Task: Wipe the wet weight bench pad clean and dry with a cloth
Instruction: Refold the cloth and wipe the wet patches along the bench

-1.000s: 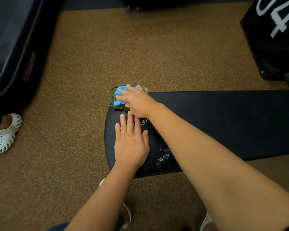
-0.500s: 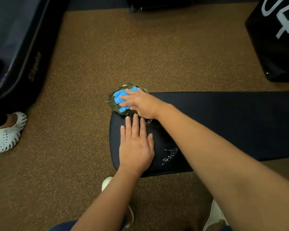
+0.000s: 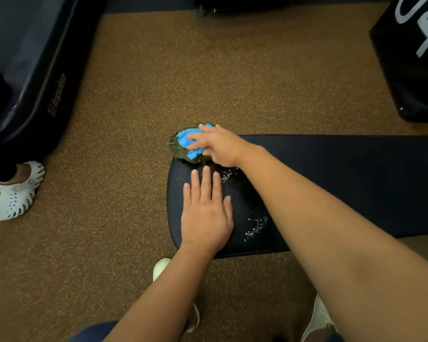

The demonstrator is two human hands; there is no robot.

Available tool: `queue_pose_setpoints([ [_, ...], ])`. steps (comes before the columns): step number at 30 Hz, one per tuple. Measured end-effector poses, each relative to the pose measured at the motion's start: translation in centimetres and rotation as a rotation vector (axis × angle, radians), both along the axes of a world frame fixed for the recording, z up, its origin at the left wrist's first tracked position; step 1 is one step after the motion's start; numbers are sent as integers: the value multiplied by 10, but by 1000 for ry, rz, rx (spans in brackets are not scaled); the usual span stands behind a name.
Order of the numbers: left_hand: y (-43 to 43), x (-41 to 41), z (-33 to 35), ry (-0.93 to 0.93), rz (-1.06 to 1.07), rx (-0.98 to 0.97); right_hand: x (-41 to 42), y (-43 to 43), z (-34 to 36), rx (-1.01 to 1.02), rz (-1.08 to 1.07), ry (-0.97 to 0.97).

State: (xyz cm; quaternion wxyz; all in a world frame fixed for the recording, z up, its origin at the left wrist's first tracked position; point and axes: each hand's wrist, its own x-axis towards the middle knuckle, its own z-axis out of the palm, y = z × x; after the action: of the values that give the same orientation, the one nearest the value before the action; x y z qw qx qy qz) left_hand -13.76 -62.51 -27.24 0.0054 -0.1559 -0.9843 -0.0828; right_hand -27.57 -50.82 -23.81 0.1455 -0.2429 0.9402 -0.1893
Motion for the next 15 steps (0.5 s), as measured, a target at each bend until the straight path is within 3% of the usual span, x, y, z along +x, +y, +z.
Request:
queue_pose_setpoints([
  [3,0,1,1,0,11,-4,4,-18,3,101,21,32],
  [7,-1,1,1,-16,11,0,13,-11,3,37,102,0],
  [15,-2,1,-1,-43,20,-19,19,-13,-4,141,-79,127],
])
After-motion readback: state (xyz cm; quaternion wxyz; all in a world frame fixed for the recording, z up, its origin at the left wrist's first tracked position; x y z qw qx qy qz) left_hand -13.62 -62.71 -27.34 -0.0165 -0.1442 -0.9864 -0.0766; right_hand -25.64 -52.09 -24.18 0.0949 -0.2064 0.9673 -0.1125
